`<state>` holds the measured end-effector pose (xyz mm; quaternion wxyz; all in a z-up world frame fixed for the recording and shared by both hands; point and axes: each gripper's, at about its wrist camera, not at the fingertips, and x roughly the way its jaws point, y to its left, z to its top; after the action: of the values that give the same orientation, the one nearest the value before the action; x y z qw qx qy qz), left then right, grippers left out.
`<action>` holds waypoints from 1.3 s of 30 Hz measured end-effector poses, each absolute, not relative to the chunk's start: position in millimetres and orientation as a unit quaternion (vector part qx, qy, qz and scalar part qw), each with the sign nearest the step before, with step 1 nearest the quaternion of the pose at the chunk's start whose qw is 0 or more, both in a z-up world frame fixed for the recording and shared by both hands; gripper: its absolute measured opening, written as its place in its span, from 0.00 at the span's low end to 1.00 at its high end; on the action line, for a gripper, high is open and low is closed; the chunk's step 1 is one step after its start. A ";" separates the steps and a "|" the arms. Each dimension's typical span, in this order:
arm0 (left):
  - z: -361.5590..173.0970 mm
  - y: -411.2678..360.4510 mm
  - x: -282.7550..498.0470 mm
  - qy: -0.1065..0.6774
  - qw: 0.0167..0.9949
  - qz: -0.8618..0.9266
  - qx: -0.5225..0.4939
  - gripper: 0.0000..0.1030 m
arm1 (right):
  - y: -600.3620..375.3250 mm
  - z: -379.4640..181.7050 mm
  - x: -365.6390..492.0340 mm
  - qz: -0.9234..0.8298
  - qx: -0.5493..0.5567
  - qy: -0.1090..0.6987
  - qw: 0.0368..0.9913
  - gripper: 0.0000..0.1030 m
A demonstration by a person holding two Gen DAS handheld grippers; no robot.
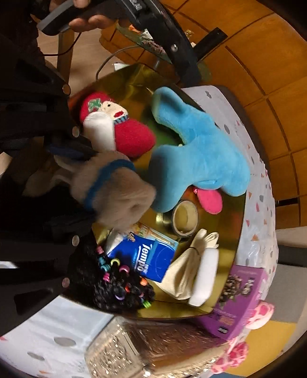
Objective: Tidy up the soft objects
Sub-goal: 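Carry the beige glove into the gold tray and open the right gripper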
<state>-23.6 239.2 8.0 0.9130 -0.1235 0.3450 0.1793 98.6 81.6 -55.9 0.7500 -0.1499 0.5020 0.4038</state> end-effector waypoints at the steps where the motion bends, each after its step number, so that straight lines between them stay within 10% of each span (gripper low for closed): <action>1: 7.4 239.1 -22.6 0.346 0.913 0.177 -0.125 0.83 | 79.6 -56.5 99.8 0.403 -0.143 0.506 0.749 0.44; 39: 19.0 179.1 -13.5 0.351 0.928 0.110 -0.059 0.84 | -104.8 22.0 128.1 0.231 0.006 0.399 0.888 0.53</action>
<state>-13.5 179.1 19.0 0.9280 -0.0591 0.3512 0.1095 128.1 -104.8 22.0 0.8875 0.0058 0.3985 0.2312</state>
